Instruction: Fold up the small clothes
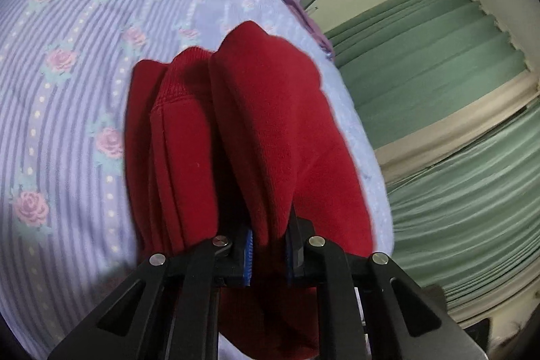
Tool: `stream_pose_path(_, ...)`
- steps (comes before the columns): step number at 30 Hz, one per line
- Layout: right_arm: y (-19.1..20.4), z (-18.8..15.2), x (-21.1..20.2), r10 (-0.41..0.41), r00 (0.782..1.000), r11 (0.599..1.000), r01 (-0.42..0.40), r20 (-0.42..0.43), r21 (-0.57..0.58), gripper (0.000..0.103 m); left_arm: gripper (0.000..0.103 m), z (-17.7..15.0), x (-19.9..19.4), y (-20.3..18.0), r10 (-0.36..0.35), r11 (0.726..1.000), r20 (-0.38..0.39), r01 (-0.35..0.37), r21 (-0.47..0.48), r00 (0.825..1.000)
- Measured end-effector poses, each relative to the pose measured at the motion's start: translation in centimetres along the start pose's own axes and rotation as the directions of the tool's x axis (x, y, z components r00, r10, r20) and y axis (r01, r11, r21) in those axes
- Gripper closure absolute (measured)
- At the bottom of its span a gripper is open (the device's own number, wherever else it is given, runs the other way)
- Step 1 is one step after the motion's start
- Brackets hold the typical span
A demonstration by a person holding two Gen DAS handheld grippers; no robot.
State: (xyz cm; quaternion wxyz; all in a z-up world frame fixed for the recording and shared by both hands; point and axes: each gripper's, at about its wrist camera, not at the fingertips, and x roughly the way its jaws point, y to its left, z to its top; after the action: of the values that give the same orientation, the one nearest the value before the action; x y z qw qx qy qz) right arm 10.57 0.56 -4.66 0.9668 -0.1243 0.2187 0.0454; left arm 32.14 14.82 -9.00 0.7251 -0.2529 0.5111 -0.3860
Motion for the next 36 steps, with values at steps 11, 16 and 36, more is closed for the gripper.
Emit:
stream_pose_path(11,-4.7,1.6,-0.6,0.048,0.999,0.987,-0.044,-0.020,0.156,0.040,0.065,-0.2,-3.3,-4.8,0.102,0.990,0.080,-0.109,0.087,0.992)
stream_pose_path(16,-7.4,2.3,0.8,0.096,0.995,0.976,-0.092,-0.010,0.196,0.038,0.060,-0.5,-5.3,-5.1,0.127,0.988,0.134,-0.138,0.069,0.983)
stream_pose_path(36,-4.0,-0.2,1.5,0.288,0.954,0.948,-0.272,-0.081,0.163,0.036,0.086,-1.6,-1.0,-4.7,0.074,0.993,0.092,-0.083,0.089,0.993)
